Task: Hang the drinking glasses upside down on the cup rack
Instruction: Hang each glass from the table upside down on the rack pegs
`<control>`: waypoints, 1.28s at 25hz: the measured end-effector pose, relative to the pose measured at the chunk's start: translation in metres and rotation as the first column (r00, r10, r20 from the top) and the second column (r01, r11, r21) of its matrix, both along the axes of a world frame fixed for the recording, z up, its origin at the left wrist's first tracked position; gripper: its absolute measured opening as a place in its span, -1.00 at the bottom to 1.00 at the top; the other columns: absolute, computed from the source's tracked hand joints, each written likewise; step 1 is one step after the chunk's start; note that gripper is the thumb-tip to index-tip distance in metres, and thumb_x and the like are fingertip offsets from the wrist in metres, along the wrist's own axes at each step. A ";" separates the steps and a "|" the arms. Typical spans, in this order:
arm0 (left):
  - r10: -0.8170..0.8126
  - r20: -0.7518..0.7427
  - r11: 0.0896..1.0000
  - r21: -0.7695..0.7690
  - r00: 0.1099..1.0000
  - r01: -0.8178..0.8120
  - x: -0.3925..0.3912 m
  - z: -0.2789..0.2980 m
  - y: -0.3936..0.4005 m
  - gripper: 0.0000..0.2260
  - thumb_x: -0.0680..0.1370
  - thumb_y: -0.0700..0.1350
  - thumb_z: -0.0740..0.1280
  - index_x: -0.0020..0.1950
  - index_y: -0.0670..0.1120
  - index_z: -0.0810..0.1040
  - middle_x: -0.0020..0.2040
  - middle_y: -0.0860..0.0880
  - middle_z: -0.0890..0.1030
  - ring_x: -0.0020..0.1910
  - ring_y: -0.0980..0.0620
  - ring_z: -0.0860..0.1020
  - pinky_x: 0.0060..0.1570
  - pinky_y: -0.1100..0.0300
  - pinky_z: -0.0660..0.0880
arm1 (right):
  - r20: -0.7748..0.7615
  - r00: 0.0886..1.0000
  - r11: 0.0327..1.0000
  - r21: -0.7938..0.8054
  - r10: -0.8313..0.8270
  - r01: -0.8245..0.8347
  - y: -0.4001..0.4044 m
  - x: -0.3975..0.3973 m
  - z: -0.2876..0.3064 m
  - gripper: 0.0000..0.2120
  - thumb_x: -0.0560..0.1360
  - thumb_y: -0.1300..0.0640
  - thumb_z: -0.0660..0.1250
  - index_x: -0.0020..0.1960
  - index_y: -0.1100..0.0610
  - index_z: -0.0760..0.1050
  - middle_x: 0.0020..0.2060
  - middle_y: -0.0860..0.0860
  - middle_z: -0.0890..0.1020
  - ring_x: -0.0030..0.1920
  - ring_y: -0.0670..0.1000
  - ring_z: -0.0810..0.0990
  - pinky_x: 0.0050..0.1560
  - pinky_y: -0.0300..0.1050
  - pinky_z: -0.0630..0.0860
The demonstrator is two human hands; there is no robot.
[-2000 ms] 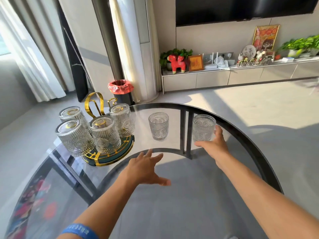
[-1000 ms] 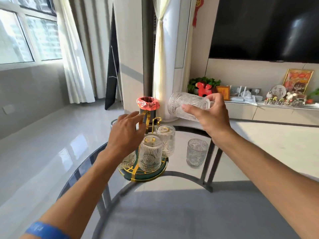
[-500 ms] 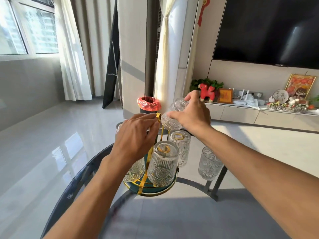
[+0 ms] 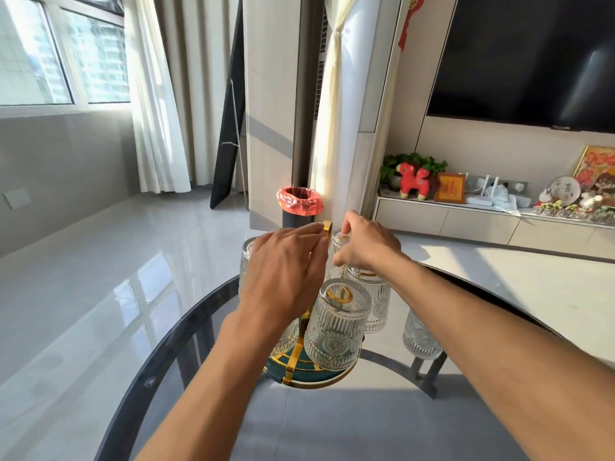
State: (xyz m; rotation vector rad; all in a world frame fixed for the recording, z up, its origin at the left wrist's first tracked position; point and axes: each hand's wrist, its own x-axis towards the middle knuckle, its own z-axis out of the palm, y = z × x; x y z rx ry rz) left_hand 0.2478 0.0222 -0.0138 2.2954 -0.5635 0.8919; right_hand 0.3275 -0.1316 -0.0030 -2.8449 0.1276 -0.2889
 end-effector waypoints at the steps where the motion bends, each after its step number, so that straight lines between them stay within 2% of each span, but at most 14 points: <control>1: 0.019 -0.015 1.000 0.008 1.000 -0.019 -0.002 0.000 -0.003 -0.67 0.62 -0.04 0.14 -0.08 -0.10 0.67 0.07 0.03 0.70 0.03 0.00 0.62 0.08 0.04 0.40 | -0.010 1.000 1.000 -0.010 0.004 -0.004 0.000 -0.001 0.001 -0.62 0.29 0.04 0.51 -0.04 -0.01 0.36 -0.21 -0.05 0.53 -0.28 -0.01 0.46 -0.41 -0.14 0.26; 4: 0.073 -0.076 0.995 0.071 0.994 -0.067 -0.011 0.003 -0.010 -0.70 0.62 -0.02 0.10 0.04 -0.04 0.62 0.20 0.07 0.63 0.20 -0.03 0.53 0.20 -0.08 0.35 | -0.078 0.995 0.995 0.081 0.060 -0.053 -0.008 -0.006 0.013 -0.76 0.38 -0.05 0.38 0.01 -0.05 0.48 0.00 0.00 0.60 -0.08 0.08 0.54 -0.21 -0.07 0.44; 5: 0.098 -0.130 0.991 0.109 0.987 -0.084 -0.015 0.004 -0.011 -0.69 0.63 0.01 0.09 0.18 -0.01 0.58 0.31 0.06 0.57 0.32 -0.06 0.45 0.29 -0.15 0.30 | -0.122 0.988 0.986 0.147 0.093 -0.075 -0.013 -0.010 0.015 -0.72 0.41 -0.11 0.34 0.10 -0.08 0.52 0.14 0.03 0.58 0.07 0.11 0.54 -0.03 -0.01 0.49; 7: 0.191 -0.238 0.958 0.258 0.952 -0.128 -0.024 0.007 -0.008 -0.60 0.61 0.10 0.10 0.44 0.06 0.38 0.50 0.02 0.36 0.49 -0.10 0.25 0.43 -0.30 0.07 | -0.117 0.981 0.971 0.203 0.153 -0.128 -0.025 -0.027 0.011 -0.60 0.49 -0.19 0.24 0.28 -0.10 0.49 0.39 0.05 0.42 0.32 0.15 0.43 0.25 0.10 0.41; 9: 0.266 -0.221 0.914 0.367 0.938 -0.173 -0.034 0.013 -0.003 -0.53 0.57 0.17 0.16 0.48 0.10 0.30 0.56 -0.01 0.24 0.53 -0.12 0.17 0.42 -0.36 -0.10 | 0.086 0.983 0.970 0.170 0.161 -0.174 -0.041 -0.054 0.000 -0.65 0.53 -0.14 0.20 0.24 -0.04 0.51 0.33 0.02 0.48 0.28 0.16 0.45 0.21 0.11 0.41; 11: 0.227 -0.155 0.932 0.322 0.962 -0.168 -0.052 0.018 -0.004 -0.51 0.53 0.16 0.22 0.45 0.07 0.34 0.53 -0.05 0.30 0.49 -0.14 0.24 0.42 -0.35 0.02 | 0.280 0.956 0.981 0.147 0.085 -0.130 -0.068 -0.081 -0.017 -0.73 0.49 -0.03 0.26 0.12 0.03 0.55 0.18 0.02 0.59 0.15 0.17 0.51 0.09 0.06 0.45; 12: 0.190 -0.134 0.952 0.266 0.973 -0.150 -0.063 0.018 -0.008 -0.50 0.52 0.14 0.23 0.44 0.05 0.36 0.50 -0.06 0.35 0.46 -0.15 0.29 0.42 -0.32 0.11 | 0.308 0.951 0.990 0.125 0.025 -0.067 -0.084 -0.092 -0.027 -0.72 0.45 0.00 0.29 0.12 0.04 0.55 0.17 0.03 0.60 0.13 0.19 0.51 0.07 0.04 0.45; 13: 0.160 -0.133 0.968 0.216 0.978 -0.129 -0.075 0.015 -0.012 -0.50 0.51 0.11 0.25 0.44 0.03 0.37 0.48 -0.07 0.39 0.44 -0.15 0.32 0.41 -0.28 0.19 | 0.271 0.962 0.995 0.104 -0.037 0.009 -0.099 -0.102 -0.036 -0.65 0.43 0.00 0.32 0.19 0.04 0.52 0.22 0.04 0.57 0.16 0.20 0.49 0.07 0.03 0.43; 15: 0.104 -0.193 0.982 0.176 0.976 -0.069 -0.100 -0.001 -0.023 -0.49 0.52 0.04 0.30 0.46 0.00 0.37 0.47 -0.06 0.41 0.44 -0.11 0.33 0.40 -0.21 0.25 | 0.044 0.990 0.987 0.091 -0.135 0.131 -0.123 -0.116 -0.057 -0.41 0.40 -0.08 0.36 0.39 0.02 0.34 0.39 0.03 0.41 0.29 0.22 0.40 0.16 0.05 0.40; 17: 0.046 -0.269 0.990 0.138 0.962 -0.009 -0.119 -0.020 -0.031 -0.47 0.51 -0.02 0.36 0.47 -0.02 0.37 0.47 -0.03 0.40 0.46 -0.07 0.31 0.42 -0.12 0.24 | -0.133 0.985 0.974 0.188 -0.105 0.130 -0.138 -0.124 -0.076 -0.17 0.37 -0.12 0.42 0.52 0.01 0.11 0.50 0.03 0.25 0.41 0.15 0.31 0.27 0.04 0.35; 19: 0.017 -0.271 0.998 0.070 0.962 0.002 -0.124 -0.031 -0.033 -0.46 0.50 -0.05 0.38 0.47 -0.05 0.37 0.46 -0.01 0.41 0.45 -0.04 0.32 0.41 -0.06 0.26 | -0.146 0.988 0.956 0.279 -0.052 0.091 -0.142 -0.125 -0.084 0.01 0.32 -0.13 0.49 0.55 0.00 -0.05 0.53 0.04 0.19 0.44 0.11 0.28 0.28 0.02 0.34; 21: 0.029 -0.256 0.999 0.026 0.966 -0.023 -0.121 -0.036 -0.034 -0.44 0.50 -0.06 0.37 0.49 -0.04 0.34 0.46 0.00 0.42 0.44 -0.02 0.32 0.41 -0.01 0.27 | -0.130 0.989 0.957 0.271 -0.066 0.099 -0.142 -0.118 -0.082 0.10 0.27 -0.17 0.52 0.55 -0.01 -0.12 0.53 0.07 0.20 0.42 0.14 0.31 0.23 0.04 0.37; 27: -0.011 -0.265 1.000 -0.019 0.964 0.006 -0.119 -0.038 -0.032 -0.42 0.51 -0.05 0.36 0.51 -0.01 0.29 0.49 0.03 0.37 0.47 0.02 0.28 0.44 0.04 0.25 | -0.020 0.995 0.978 0.184 -0.100 0.102 -0.126 -0.104 -0.092 0.00 0.25 -0.22 0.50 0.52 0.04 0.11 0.46 0.10 0.31 0.37 0.17 0.36 0.23 0.03 0.39; 32: -0.029 -0.230 0.999 -0.037 0.973 0.021 -0.121 -0.032 -0.031 -0.46 0.51 -0.04 0.35 0.48 -0.02 0.34 0.46 0.04 0.40 0.44 0.03 0.31 0.41 0.09 0.27 | -0.220 0.971 0.976 0.173 -0.093 0.133 -0.104 -0.113 -0.075 -0.08 0.15 -0.20 0.52 0.41 0.04 0.26 0.29 0.11 0.32 0.12 0.14 0.48 -0.04 -0.03 0.48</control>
